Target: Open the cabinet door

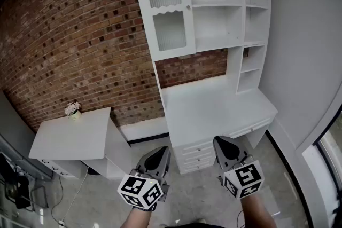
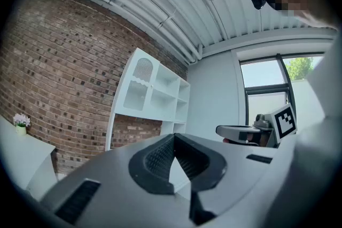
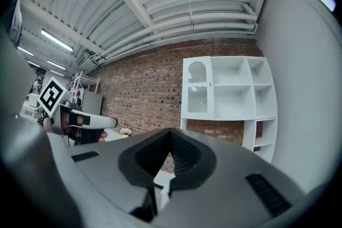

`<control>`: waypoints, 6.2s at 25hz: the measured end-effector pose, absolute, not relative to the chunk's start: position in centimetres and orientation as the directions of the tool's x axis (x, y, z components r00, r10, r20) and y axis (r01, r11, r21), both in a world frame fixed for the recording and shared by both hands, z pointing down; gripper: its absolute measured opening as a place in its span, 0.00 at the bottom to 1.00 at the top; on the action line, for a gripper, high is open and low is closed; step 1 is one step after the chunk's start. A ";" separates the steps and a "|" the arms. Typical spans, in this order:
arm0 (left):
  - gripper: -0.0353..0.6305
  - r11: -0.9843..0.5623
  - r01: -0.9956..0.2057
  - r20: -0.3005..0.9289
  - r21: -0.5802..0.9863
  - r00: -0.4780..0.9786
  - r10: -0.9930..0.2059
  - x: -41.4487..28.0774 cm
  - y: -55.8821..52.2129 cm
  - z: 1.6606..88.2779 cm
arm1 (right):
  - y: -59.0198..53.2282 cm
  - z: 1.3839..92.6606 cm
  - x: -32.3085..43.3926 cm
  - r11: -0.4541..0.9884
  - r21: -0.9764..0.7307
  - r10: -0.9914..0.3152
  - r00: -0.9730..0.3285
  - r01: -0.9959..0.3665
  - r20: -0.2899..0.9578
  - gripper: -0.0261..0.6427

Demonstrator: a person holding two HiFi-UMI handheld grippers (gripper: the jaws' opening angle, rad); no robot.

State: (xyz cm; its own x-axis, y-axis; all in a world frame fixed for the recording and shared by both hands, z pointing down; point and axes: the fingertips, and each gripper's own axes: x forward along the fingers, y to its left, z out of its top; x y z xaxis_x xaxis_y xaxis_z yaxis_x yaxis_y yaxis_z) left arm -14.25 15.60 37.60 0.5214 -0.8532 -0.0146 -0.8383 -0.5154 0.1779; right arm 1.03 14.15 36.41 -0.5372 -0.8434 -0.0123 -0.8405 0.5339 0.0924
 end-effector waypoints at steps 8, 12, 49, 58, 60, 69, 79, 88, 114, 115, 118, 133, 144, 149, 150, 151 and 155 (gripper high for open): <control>0.06 -0.513 -0.840 -0.007 0.176 0.520 -0.854 -13.4 16.1 37.8 | 14.6 36.6 1.8 0.540 0.099 -0.839 -0.543 -0.836 -0.013 0.04; 0.06 -0.514 -0.841 -0.006 0.168 0.520 -0.854 -13.1 16.3 37.5 | 14.9 36.5 2.2 0.552 0.064 -0.832 -0.555 -0.831 -0.025 0.04; 0.06 -0.566 -0.819 0.012 0.096 0.569 -0.822 -10.3 -1.6 37.9 | -0.3 35.8 7.6 0.429 0.051 -0.900 -0.431 -0.902 -0.060 0.04; 0.06 -0.610 -0.792 -0.005 0.023 0.610 -0.792 -13.0 -11.5 36.3 | -8.9 35.3 4.3 0.390 0.038 -0.918 -0.391 -0.920 -0.069 0.04; 0.06 -0.619 -0.785 -0.016 0.012 0.619 -0.785 -13.4 -13.5 35.9 | -10.5 35.3 3.6 0.382 0.042 -0.920 -0.385 -0.923 -0.070 0.04; 0.06 -0.631 -0.774 -0.051 -0.059 0.634 -0.772 -12.0 -20.2 33.2 | -16.7 35.2 2.9 0.405 0.046 -0.910 -0.408 -0.913 -0.078 0.04; 0.06 -0.538 -0.835 -0.072 -0.115 0.547 -0.834 -8.6 -28.7 30.0 | -27.2 33.8 5.0 0.528 0.048 -0.842 -0.530 -0.848 -0.105 0.04; 0.06 -0.408 -0.874 -0.107 -0.265 0.447 -0.888 -5.3 -36.0 24.9 | -34.8 31.6 6.5 0.642 0.092 -0.748 -0.649 -0.761 -0.142 0.04; 0.21 0.065 -0.614 -0.204 -0.786 0.159 -0.966 -0.8 -47.5 9.5 | -42.1 30.0 10.1 0.746 0.062 -0.634 -0.736 -0.663 -0.237 0.04; 0.22 0.068 -0.606 -0.201 -0.793 0.154 -0.967 -0.6 -47.8 9.5 | -42.2 30.0 10.3 0.745 0.060 -0.635 -0.735 -0.664 -0.238 0.04; 0.24 0.084 -0.584 -0.201 -0.807 0.138 -0.970 -0.4 -48.6 9.3 | -42.6 30.1 10.5 0.746 0.058 -0.635 -0.734 -0.663 -0.241 0.04; 0.20 0.140 -0.554 -0.225 -0.821 0.089 -0.970 0.0 -51.0 8.8 | -44.4 30.3 9.9 0.762 0.065 -0.615 -0.752 -0.644 -0.239 0.04; 0.19 0.121 -0.572 -0.223 -0.811 0.112 -0.968 0.1 -50.4 8.6 | -44.5 29.0 9.4 0.767 0.072 -0.605 -0.755 -0.638 -0.254 0.04; 0.19 0.117 -0.579 -0.234 -0.807 0.132 -0.963 0.3 -49.2 8.6 | -44.3 29.3 9.4 0.769 0.070 -0.603 -0.758 -0.635 -0.248 0.04; 0.19 0.117 -0.579 -0.237 -0.807 0.136 -0.962 0.3 -48.8 8.6 | -44.2 29.3 9.4 0.769 0.069 -0.604 -0.758 -0.635 -0.247 0.04; 0.19 0.116 -0.580 -0.239 -0.806 0.140 -0.961 0.4 -48.5 8.6 | -44.2 29.4 9.4 0.769 0.068 -0.604 -0.758 -0.636 -0.246 0.04; 0.19 0.106 -0.587 -0.247 -0.803 0.165 -0.955 0.5 -47.0 8.6 | -43.8 29.7 9.6 0.768 0.061 -0.608 -0.757 -0.637 -0.241 0.04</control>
